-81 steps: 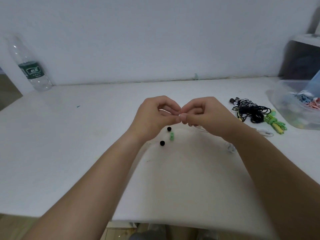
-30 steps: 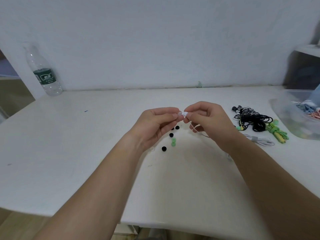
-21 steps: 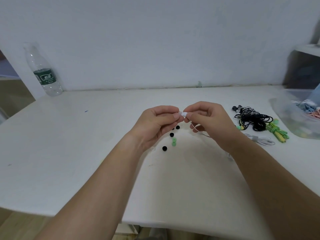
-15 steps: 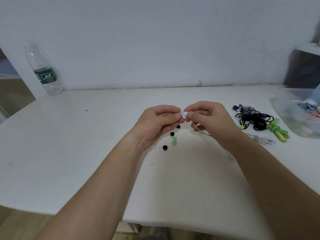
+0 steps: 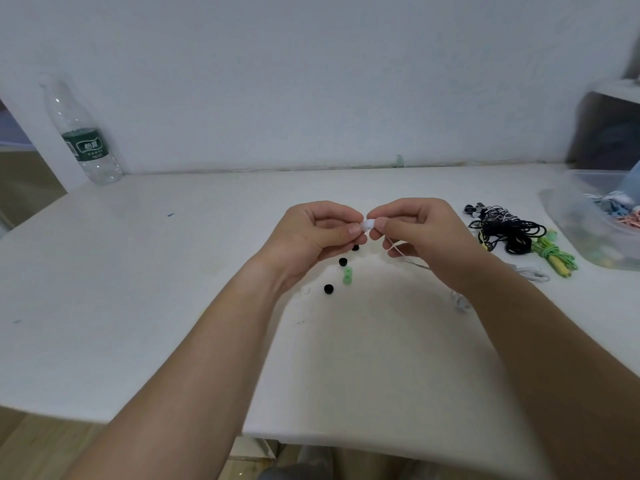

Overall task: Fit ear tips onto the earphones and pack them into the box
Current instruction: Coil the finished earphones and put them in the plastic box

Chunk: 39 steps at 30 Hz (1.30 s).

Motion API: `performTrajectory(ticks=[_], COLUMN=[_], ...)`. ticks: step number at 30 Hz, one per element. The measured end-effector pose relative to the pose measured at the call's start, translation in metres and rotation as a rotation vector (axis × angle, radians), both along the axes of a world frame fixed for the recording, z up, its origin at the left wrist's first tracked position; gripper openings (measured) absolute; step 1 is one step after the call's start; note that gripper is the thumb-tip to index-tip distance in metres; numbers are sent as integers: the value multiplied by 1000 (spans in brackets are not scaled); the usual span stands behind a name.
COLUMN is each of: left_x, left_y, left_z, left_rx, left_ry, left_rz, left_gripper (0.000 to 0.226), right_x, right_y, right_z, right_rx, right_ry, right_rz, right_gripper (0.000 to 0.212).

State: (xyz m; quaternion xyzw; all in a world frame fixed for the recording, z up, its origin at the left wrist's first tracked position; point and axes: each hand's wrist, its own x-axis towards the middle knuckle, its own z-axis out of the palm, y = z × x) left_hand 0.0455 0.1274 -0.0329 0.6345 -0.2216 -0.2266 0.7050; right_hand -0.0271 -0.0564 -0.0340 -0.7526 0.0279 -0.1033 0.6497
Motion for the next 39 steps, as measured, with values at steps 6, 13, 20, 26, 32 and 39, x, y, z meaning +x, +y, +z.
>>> performTrajectory(ticks=[6,13,20,26,32,39], left_x=[4,3,2,0,-1,-2], left_y=[5,7,6,4,2,2], left_z=[-2,-2,-2,-3,-4,-3], left_rx=[41,60,37,30,6,-15], left_ry=[-10,-15,-12,-26,-12,-24], left_rz=[-59,-70,-36,-5,-2,-29], left_gripper=[15,22,17,17,16,15], right_x=[-1,-1,-1,-1,-1,-2], right_y=[-3,-5,-4,-2,0,-3], right_z=[0,0,-2,-3,-3,0], right_rx=[-39,-51,-37,-43,-50,14], right_ry=[26,39,18,-8,-11,17], right_rz=[80,134,109,67,62,109], right_gripper=[11,8,7,8,8,8])
